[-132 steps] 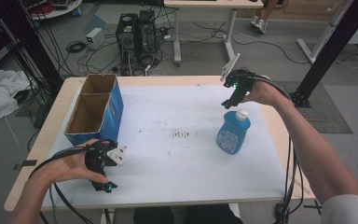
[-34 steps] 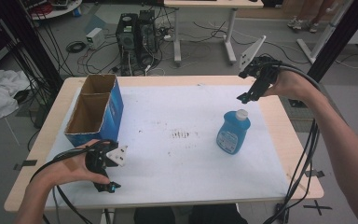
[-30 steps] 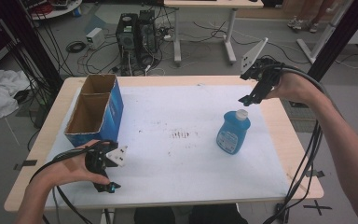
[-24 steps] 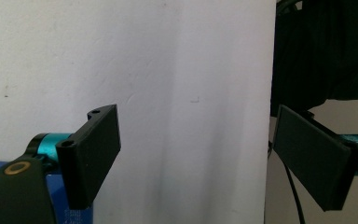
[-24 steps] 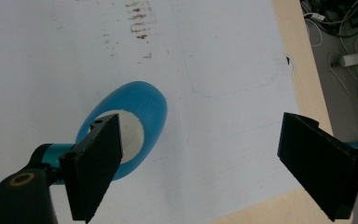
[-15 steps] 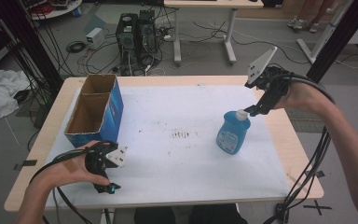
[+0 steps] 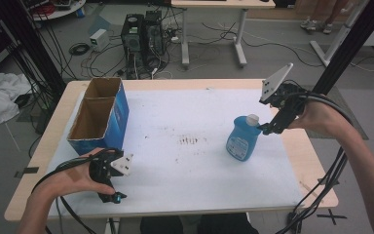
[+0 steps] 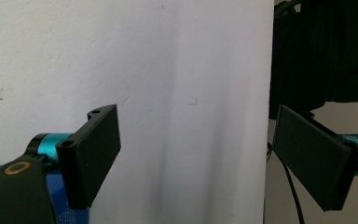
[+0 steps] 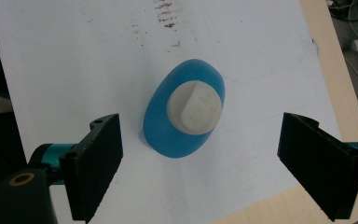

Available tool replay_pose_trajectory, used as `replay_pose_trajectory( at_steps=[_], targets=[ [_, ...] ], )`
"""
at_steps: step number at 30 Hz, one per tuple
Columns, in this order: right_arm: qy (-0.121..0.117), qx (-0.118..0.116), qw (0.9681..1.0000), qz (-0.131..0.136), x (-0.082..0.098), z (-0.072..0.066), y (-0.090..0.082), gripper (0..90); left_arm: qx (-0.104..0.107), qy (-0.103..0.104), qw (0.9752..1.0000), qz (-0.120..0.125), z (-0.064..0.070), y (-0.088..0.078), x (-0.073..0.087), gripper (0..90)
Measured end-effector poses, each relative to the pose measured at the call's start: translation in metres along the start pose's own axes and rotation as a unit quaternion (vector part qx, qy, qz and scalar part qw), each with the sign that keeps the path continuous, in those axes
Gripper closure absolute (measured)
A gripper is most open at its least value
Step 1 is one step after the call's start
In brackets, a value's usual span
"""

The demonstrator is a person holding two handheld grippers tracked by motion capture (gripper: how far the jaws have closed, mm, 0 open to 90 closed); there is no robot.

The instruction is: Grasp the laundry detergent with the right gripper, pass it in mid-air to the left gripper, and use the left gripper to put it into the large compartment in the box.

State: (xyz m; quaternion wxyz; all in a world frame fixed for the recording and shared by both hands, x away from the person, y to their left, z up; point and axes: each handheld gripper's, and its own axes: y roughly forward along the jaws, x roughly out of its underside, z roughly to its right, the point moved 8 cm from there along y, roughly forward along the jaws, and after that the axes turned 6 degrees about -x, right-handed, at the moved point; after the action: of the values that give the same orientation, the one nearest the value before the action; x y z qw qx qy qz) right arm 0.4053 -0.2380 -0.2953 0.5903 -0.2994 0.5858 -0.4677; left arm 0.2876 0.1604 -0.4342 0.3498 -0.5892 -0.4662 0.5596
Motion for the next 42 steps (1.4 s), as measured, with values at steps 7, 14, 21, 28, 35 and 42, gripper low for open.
replay_pose_trajectory(
  at_steps=[7, 14, 21, 28, 35, 42],
  targets=[
    [0.059, -0.004, 0.9982, -0.006, 0.009, -0.007, 0.004, 13.1, -0.002, -0.004, 1.0, 0.003, 0.001, 0.001, 0.001, 15.3],
    [0.144, 0.013, 0.9894, -0.013, 0.018, -0.009, 0.003, 13.1, -0.004, -0.007, 1.0, 0.006, 0.003, 0.001, 0.002, 15.3],
    [0.191, 0.024, 0.9812, -0.01, 0.02, -0.01, 0.001, 13.1, -0.01, -0.006, 0.9999, 0.008, 0.004, -0.002, 0.003, 15.3],
    [0.206, 0.029, 0.9781, -0.014, 0.024, -0.013, 0.003, 13.1, -0.01, -0.003, 0.9999, 0.005, 0.004, -0.002, 0.006, 15.3],
    [0.213, 0.025, 0.9767, -0.008, 0.03, -0.017, 0.012, 13.1, -0.007, -0.004, 0.9999, 0.01, 0.003, 0.002, 0.003, 15.3],
    [0.225, 0.024, 0.974, -0.004, 0.037, -0.02, 0.03, 13.1, -0.006, -0.006, 0.9999, 0.01, 0.004, 0.004, 0.004, 15.3]
  ],
)
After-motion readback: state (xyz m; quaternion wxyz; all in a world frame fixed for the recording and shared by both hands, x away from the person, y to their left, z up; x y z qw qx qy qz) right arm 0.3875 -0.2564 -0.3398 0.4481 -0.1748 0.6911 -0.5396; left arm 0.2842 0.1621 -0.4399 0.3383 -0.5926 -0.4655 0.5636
